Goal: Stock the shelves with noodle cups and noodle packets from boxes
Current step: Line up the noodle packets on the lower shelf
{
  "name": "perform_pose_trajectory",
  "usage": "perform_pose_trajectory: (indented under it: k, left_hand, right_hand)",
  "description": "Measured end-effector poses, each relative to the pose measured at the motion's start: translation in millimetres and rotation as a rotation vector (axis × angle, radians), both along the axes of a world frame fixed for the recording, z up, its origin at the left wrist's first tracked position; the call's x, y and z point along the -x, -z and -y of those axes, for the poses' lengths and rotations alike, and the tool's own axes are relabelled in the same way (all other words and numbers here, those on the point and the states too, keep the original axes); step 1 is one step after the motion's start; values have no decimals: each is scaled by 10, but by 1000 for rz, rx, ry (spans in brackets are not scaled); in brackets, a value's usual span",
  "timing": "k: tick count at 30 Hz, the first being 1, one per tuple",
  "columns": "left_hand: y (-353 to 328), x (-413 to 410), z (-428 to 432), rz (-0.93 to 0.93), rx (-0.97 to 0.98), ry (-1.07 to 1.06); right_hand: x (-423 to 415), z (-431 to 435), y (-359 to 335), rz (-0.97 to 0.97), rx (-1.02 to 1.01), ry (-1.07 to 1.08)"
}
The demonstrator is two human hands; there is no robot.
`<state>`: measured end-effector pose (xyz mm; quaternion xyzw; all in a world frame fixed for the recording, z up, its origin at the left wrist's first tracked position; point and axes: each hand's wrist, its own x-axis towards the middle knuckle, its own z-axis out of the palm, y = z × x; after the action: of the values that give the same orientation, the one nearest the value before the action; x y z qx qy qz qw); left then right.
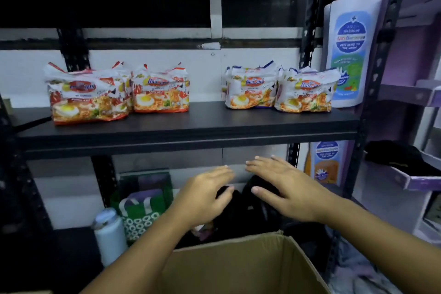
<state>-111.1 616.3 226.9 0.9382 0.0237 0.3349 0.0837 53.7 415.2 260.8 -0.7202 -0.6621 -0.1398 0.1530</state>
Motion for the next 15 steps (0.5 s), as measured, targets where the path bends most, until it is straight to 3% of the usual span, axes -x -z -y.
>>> perform_pose_trajectory:
  k: [5,15]
  left_hand:
    - [688,331,6,-293,125,-54]
    - [2088,456,155,-885,340,-94]
  right_hand:
    - [233,25,592,-64,133,-18]
    - [275,6,2119,-349,699,85]
